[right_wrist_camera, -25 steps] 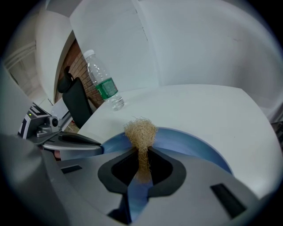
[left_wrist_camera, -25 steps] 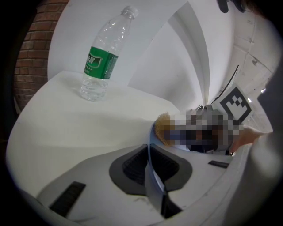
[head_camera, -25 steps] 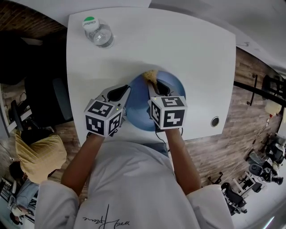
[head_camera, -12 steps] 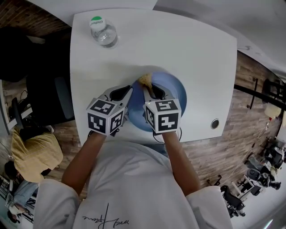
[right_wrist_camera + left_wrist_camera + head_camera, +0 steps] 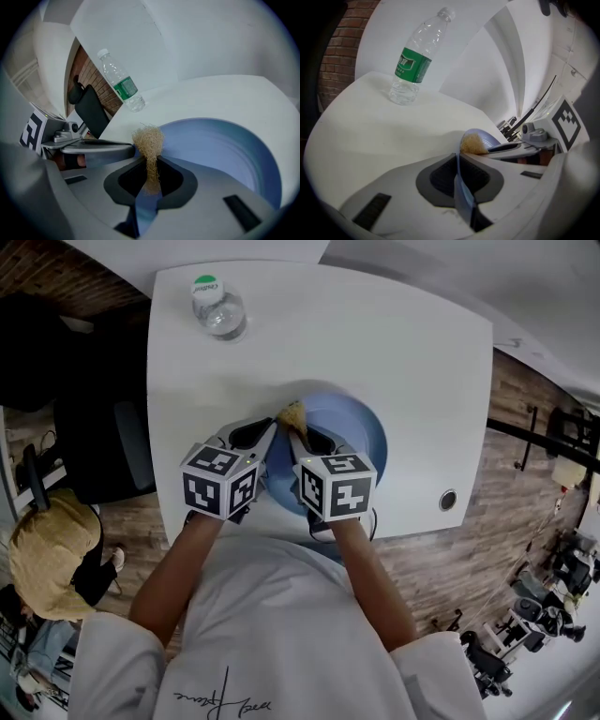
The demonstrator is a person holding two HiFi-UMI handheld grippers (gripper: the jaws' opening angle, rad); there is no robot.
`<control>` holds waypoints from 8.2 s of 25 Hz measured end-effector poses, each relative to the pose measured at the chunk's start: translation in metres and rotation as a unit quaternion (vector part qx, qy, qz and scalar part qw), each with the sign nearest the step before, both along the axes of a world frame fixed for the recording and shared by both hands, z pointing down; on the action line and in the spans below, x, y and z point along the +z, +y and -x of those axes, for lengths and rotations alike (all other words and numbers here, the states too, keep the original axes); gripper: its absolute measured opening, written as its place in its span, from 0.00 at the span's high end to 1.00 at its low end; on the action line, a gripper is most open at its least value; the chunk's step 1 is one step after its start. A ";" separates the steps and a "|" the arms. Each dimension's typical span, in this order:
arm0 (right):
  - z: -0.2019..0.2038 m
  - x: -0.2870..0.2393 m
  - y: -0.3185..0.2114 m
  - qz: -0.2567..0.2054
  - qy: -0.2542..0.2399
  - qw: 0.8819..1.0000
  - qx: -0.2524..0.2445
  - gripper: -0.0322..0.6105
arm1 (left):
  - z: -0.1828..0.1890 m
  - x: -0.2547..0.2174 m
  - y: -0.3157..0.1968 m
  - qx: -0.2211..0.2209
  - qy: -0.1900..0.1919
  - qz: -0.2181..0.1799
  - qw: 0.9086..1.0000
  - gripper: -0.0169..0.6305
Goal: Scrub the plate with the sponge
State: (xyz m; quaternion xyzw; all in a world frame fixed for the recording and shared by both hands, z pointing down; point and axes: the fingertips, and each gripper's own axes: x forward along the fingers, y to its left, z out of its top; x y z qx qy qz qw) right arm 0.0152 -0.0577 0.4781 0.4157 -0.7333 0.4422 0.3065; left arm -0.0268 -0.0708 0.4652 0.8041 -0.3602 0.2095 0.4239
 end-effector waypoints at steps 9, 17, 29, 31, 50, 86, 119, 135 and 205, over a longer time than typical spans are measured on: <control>0.010 0.003 0.019 0.069 -0.076 0.994 0.042 0.89 | 0.003 0.002 -0.001 -0.016 0.012 0.005 1.000 0.95; 0.017 0.005 0.043 0.110 -0.117 0.986 0.035 0.89 | 0.005 0.004 -0.004 -0.031 0.028 0.012 0.999 0.95; 0.028 0.005 0.075 0.152 -0.134 0.979 -0.026 0.89 | 0.005 0.004 -0.005 -0.038 0.032 0.013 0.999 0.95; 0.027 0.006 0.084 0.162 -0.130 0.977 -0.041 0.89 | 0.005 0.005 -0.002 -0.038 0.031 0.014 0.999 0.95; 0.003 0.006 0.135 0.255 -0.094 0.945 -0.181 0.89 | 0.000 0.001 -0.003 -0.048 0.014 -0.009 0.999 0.95; -0.049 0.006 0.153 0.276 -0.022 0.931 -0.236 0.89 | -0.001 -0.001 -0.001 -0.042 0.008 -0.018 0.999 0.95; -0.088 0.008 0.147 0.270 0.075 0.912 -0.300 0.89 | 0.001 0.001 0.001 -0.041 0.022 -0.013 0.999 0.95; -0.114 0.007 0.131 0.254 0.140 0.902 -0.319 0.89 | -0.002 0.002 0.001 -0.038 0.028 -0.010 0.999 0.95; -0.154 0.011 0.023 0.019 0.295 0.932 -0.208 0.89 | -0.006 0.000 0.002 -0.028 0.018 -0.012 0.999 0.95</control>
